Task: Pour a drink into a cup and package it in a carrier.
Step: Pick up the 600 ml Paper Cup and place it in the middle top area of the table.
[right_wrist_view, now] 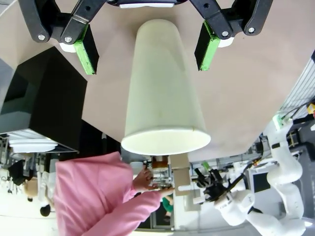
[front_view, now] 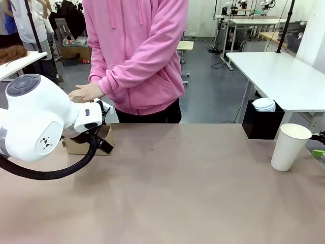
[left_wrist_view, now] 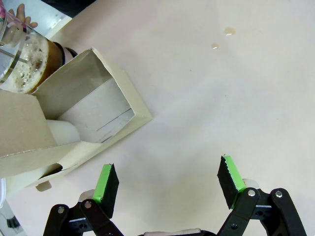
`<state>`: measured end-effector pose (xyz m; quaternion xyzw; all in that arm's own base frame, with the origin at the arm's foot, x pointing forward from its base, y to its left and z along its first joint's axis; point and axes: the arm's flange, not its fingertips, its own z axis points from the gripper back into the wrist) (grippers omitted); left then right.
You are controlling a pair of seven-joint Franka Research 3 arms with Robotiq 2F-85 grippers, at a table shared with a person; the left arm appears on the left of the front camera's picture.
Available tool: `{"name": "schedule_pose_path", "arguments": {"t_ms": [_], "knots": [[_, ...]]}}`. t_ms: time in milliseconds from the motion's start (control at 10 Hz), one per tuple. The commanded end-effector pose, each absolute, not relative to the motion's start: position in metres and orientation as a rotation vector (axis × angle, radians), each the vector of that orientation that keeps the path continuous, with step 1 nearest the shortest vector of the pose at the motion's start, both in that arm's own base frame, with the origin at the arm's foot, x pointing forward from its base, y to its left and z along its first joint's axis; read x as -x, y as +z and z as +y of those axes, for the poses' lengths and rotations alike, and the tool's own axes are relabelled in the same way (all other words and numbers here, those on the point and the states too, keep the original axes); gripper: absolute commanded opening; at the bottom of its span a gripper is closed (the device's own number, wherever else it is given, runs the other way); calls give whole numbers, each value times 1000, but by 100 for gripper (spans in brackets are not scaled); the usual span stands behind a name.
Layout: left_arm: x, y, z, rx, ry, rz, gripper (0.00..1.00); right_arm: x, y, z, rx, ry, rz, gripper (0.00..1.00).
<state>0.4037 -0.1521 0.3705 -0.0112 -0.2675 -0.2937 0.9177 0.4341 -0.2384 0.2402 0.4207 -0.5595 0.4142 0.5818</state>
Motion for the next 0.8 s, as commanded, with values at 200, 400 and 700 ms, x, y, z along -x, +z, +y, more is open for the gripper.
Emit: {"name": "schedule_pose_path", "arguments": {"t_ms": [200, 400, 700], "knots": [[-403, 371, -152, 25, -604, -550, 100, -434, 240, -206, -946, 937, -1299, 100], [-403, 371, -152, 25, -604, -550, 100, -436, 239, -192, -953, 927, -1294, 100], [-403, 371, -152, 25, -604, -550, 100, -438, 236, -178, -958, 908, -1289, 100]]}}
